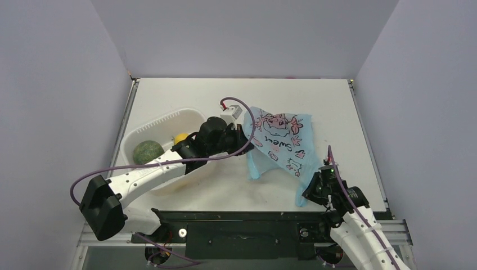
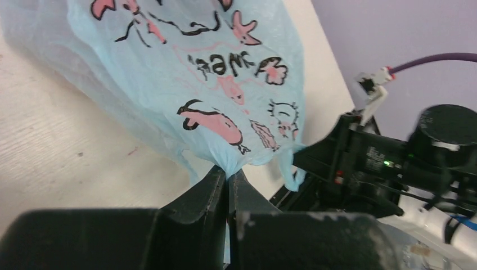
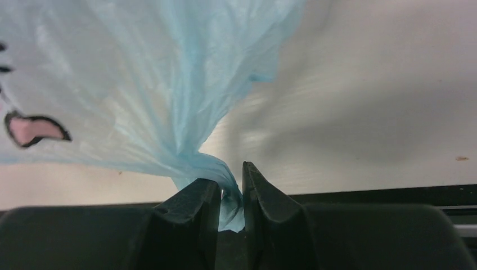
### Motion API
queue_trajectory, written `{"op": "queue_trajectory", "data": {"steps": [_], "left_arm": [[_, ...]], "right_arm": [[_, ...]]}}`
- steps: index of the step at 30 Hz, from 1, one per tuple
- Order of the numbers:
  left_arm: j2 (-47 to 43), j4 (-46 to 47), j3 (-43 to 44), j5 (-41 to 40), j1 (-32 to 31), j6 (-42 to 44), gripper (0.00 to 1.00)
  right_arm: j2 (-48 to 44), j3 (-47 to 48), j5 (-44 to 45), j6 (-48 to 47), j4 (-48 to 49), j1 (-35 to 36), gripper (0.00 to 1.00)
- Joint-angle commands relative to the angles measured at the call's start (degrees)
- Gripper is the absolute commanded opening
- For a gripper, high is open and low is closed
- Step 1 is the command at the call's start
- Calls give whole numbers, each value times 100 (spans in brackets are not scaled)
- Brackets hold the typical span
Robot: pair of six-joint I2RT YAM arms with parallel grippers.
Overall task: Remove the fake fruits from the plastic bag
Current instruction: Adjust the plastic bag at the center of the board.
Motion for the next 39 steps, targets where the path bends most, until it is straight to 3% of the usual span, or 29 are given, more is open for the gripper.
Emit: {"op": "queue_trajectory", "data": {"steps": [1,5,10,15,18,21,25,29,39], "left_arm": [[-201,653,-212,979,220,-235,0],[-310,840,-393,1170,368,-280,0],[-397,966,-523,1394,463,-305,0],[-456,1060,-617,1410,568,-361,0],[-496,1121,-648,1375,628,-420,0],[-539,1141,-677,1374,705,-454,0],[-579,1212,-749,1503,836,-520,0],[-633,1203,-796,1554,921,-539,0],[-711,1197,-813,1703,1062,-575,0]], "right_arm": [[72,-285,1159,658,566,114,17],[-227,-95,1171,813,645,127,26],[-751,585,319,526,1037,166,52],[-127,1917,377,-276,769,372,60],[569,2578,1275,-727,461,1089,65],[1159,3230,2307,-993,202,2342,68],[2639,3719,4694,-976,-399,3910,73],[3495,3730,5706,-783,-508,4207,73],[4441,3084,5700,-1059,644,3960,75]]}}
